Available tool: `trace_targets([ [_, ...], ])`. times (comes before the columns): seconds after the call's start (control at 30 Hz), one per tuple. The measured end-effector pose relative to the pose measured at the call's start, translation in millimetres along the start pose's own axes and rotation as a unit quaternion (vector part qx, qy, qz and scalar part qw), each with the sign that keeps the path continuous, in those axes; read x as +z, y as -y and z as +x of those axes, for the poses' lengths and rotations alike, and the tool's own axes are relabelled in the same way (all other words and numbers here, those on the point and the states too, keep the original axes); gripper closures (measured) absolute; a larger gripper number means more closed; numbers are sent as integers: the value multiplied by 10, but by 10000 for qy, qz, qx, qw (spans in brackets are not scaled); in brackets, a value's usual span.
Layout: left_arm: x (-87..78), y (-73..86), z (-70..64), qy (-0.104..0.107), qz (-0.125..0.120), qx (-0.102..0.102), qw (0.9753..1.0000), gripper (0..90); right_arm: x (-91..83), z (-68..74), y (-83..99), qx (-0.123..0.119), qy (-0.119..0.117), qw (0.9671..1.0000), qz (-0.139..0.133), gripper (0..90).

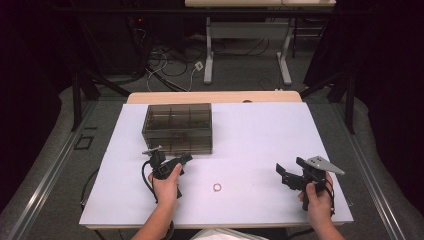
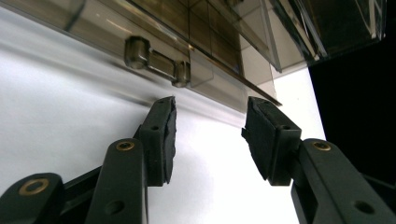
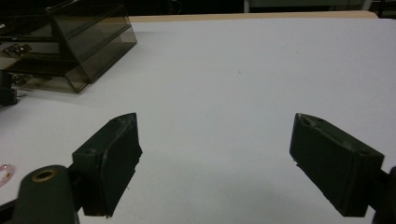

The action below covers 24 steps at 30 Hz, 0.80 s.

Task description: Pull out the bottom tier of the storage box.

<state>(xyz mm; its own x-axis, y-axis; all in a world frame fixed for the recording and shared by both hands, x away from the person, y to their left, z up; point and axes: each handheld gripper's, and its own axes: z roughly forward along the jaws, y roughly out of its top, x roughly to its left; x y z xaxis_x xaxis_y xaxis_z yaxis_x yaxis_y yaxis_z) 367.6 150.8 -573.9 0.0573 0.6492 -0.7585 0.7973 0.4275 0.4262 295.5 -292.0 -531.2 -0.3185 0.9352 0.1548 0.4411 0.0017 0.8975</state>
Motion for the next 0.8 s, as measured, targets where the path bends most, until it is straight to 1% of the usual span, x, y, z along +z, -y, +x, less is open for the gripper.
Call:
trace_targets([
  [0.07, -1, 1, -9, 26, 42, 46, 10000, 522, 0, 0, 1, -6, 0, 10000, 4, 155],
  [0.13, 1, 4, -25, 4, 12, 97, 10000, 512, 1, 0, 1, -8, 1, 10000, 8, 155],
  [0.27, -17, 6, -45, -8, 84, 191, 9998, 483, -1, 0, 1, 0, -1, 10000, 4, 155],
  [0.33, -26, 6, -43, -24, 58, 304, 9995, 469, 0, -2, 0, -3, -6, 10000, -17, 155],
  [0.4, -43, 1, -46, -73, 103, 392, 9992, 454, 0, -3, 0, -4, -2, 10000, -14, 155],
  [0.43, -50, -1, -37, -50, 101, 472, 9988, 449, 0, -4, 0, -8, 1, 10000, -5, 155],
  [0.47, -59, -6, -37, -45, 114, 508, 9986, 442, -1, -1, 0, 6, 1, 10000, -3, 155],
  [0.53, -64, -9, -39, 2, 70, 543, 9985, 419, -5, -2, -2, -35, 16, 10000, 31, 155],
  [0.57, -74, -10, -43, -13, 73, 566, 9984, 414, -6, -1, -3, -34, 20, 10000, 32, 155],
  [0.63, -87, -9, -46, -22, 31, 664, 9978, 401, -6, -2, -3, -36, 19, 10000, 28, 155],
  [0.67, -94, -10, -52, -45, 54, 687, 9976, 394, -4, -1, -2, -11, 0, 10000, -9, 155],
  [0.7, -95, -11, -52, -30, -6, 739, 9973, 388, -2, -3, -2, -18, -3, 10000, -21, 155],
  [0.77, -105, -16, -64, -62, 2, 807, 9967, 382, -3, -4, -3, -20, -6, 10000, -28, 155],
  [0.8, -103, -16, -66, -40, -14, 870, 9962, 377, -2, -5, -4, -23, -8, 10000, -30, 155],
])
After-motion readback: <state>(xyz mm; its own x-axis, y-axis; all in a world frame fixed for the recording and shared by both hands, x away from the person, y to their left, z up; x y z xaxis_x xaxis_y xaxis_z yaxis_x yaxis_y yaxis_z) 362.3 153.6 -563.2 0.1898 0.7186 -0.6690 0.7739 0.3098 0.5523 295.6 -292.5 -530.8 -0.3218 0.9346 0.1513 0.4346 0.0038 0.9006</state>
